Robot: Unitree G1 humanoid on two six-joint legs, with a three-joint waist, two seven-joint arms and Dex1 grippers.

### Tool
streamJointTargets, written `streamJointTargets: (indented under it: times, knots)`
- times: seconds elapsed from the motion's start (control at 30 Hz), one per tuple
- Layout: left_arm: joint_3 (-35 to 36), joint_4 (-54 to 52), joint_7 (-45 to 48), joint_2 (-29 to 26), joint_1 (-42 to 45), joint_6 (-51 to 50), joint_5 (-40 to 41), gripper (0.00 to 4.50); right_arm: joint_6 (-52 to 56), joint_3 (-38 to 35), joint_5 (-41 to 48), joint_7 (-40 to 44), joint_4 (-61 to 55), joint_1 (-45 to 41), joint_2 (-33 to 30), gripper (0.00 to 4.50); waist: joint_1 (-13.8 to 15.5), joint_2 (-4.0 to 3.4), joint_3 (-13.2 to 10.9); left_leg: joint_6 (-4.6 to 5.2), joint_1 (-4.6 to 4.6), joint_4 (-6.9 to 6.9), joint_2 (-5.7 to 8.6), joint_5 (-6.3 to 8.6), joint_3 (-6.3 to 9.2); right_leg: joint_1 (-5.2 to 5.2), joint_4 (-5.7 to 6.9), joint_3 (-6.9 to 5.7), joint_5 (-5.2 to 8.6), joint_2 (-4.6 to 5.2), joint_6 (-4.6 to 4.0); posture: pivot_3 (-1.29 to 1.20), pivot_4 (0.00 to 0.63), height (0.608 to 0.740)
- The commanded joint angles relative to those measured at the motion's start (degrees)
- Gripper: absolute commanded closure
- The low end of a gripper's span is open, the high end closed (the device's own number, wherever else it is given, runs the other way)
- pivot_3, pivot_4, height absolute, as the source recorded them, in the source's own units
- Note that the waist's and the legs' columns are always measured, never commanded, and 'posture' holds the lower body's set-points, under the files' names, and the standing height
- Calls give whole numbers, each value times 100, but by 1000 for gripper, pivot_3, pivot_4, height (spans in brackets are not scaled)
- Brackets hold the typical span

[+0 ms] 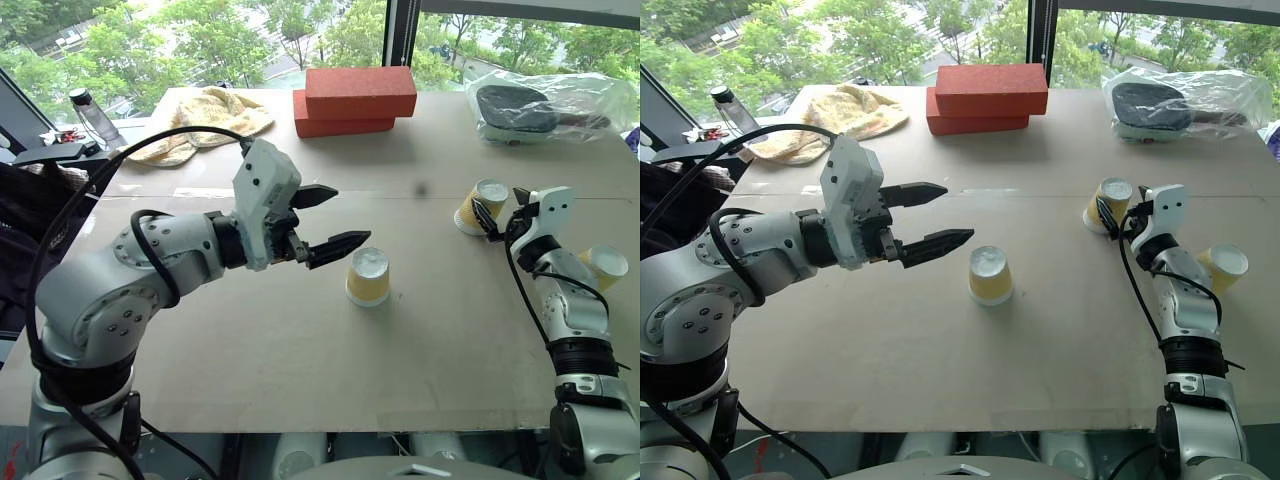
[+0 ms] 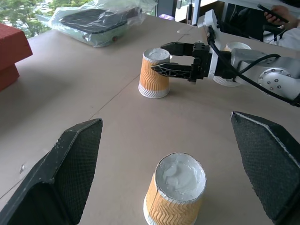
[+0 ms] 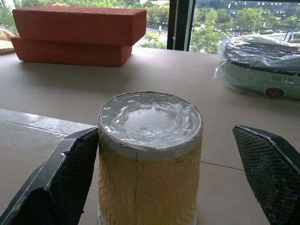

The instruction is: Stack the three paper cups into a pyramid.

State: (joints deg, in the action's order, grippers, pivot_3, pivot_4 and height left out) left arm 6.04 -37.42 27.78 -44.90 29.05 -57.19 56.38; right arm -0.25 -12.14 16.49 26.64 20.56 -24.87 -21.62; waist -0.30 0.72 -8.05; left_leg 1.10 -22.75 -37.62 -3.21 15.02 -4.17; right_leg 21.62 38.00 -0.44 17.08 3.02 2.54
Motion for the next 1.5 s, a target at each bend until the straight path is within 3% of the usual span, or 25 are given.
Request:
streamJointTargets:
  times: [0.03,0.17,0.3,0.4,0.43,0.57,0.87,1.1,1.4,1.5]
  knots:
    - [45,-206,59,-85,31,-3,95,20,-14,-36,64,79,-53,-157,0,0,-18,0,0,0,0,0,0,0,1,0,0,2,0,0,0,0,150,730]
    - [34,-204,104,-95,13,27,67,20,9,-22,119,210,30,-243,48,0,-37,0,0,0,0,2,0,0,1,0,-1,11,0,0,0,0,150,730]
    - [30,-193,133,-77,0,40,65,0,117,-29,246,381,2,-260,96,1140,-37,0,0,0,0,1,0,0,1,0,-1,13,0,-1,0,0,150,730]
    - [40,-186,140,-46,-27,57,81,0,149,-4,290,500,-102,-191,118,2521,-38,0,0,0,0,1,0,0,1,0,-1,14,0,0,0,0,150,730]
    - [43,-186,153,-47,-40,65,80,0,150,3,297,535,-134,-169,117,2602,-38,0,0,0,0,2,0,0,1,0,-1,14,0,-1,0,0,150,730]
    - [64,-222,365,-125,-133,156,49,0,191,-2,376,698,-299,-72,89,2603,-38,-1,0,0,0,2,0,0,1,0,-1,14,0,-1,0,0,150,730]
    - [871,-401,2463,-923,-2160,1447,-478,0,794,788,1139,2925,-2490,1684,-666,2603,-45,-15,-9,0,3,20,-5,0,-7,7,-8,12,1,1,-1,0,150,730]
    - [999,-219,3119,-912,-3186,2380,-1180,0,608,1480,734,2917,-2869,1972,-542,2603,-44,-6,-5,3,26,18,-3,2,-14,-5,1,11,0,0,-6,0,150,730]
    - [959,-144,3138,-838,-3185,2558,-1264,0,759,1652,652,2796,-2767,1816,-414,2603,-53,-3,-4,3,23,18,-7,2,-12,-2,0,13,1,-3,-6,0,150,730]
    - [953,-143,3123,-824,-3172,2561,-1265,0,972,1531,944,2894,-2859,1833,-436,1210,-43,-3,-5,3,23,18,-7,2,-10,-3,0,13,1,-2,-6,0,150,730]
